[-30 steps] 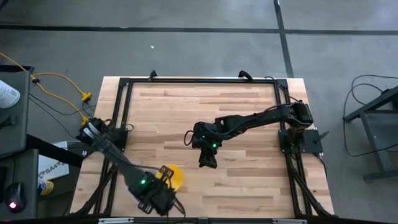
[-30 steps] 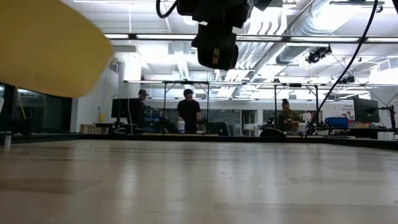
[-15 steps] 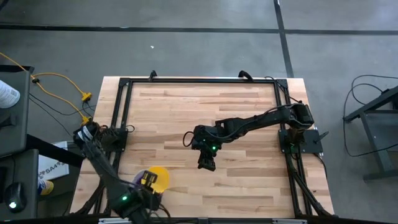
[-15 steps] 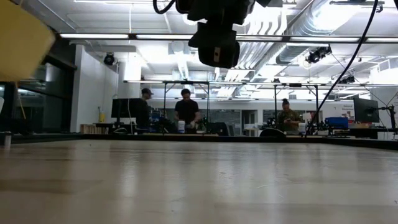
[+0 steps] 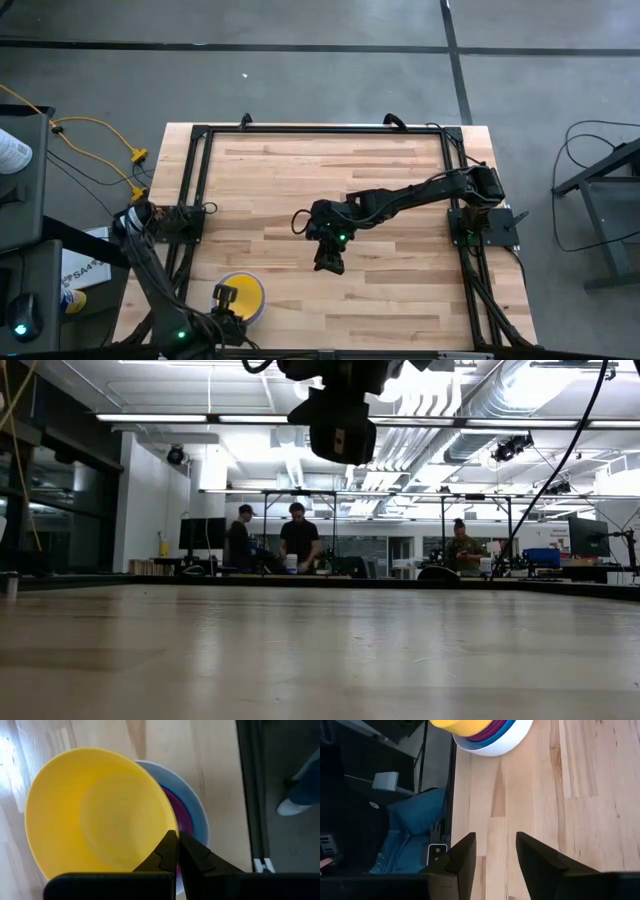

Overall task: Nest bowls inside each other
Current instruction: Stack the yellow bowl on the purple bowl

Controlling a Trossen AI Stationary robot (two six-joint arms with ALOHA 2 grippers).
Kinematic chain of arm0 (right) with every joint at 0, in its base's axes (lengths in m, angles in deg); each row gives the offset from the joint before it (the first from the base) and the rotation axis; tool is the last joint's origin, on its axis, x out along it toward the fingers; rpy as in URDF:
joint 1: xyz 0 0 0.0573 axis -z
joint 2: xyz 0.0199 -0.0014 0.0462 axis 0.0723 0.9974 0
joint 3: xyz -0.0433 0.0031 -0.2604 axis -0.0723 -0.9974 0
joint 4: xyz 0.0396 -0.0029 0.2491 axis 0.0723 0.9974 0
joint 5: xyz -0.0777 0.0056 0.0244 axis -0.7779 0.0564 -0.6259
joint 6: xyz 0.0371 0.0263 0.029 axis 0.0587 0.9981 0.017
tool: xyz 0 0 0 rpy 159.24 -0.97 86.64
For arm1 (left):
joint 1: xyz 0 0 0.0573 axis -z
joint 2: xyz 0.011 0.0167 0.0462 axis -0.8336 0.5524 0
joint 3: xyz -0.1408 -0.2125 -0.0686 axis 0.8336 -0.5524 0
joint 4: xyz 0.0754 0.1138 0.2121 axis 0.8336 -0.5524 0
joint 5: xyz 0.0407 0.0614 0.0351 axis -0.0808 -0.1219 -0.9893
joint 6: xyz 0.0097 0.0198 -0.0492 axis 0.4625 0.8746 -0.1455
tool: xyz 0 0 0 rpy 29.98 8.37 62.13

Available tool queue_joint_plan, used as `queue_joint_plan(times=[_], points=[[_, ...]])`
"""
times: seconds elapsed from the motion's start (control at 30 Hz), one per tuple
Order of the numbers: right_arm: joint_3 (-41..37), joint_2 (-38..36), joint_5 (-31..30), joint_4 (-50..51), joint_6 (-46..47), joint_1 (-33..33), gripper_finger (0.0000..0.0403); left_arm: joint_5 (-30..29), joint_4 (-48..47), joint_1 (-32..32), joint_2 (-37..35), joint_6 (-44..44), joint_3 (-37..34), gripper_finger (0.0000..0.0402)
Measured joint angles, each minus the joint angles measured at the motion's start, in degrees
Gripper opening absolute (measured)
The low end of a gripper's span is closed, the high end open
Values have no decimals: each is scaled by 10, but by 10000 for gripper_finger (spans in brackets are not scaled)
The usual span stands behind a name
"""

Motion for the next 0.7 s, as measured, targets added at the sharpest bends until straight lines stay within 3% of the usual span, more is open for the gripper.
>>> queue_joint_plan(times=[0.53,0.7], points=[[0,0,-1,-5,0,-7,133,12,-1,21,36,-51,-1,0],[0,0,0,-10,0,-7,133,11,29,25,36,-70,-34,0]])
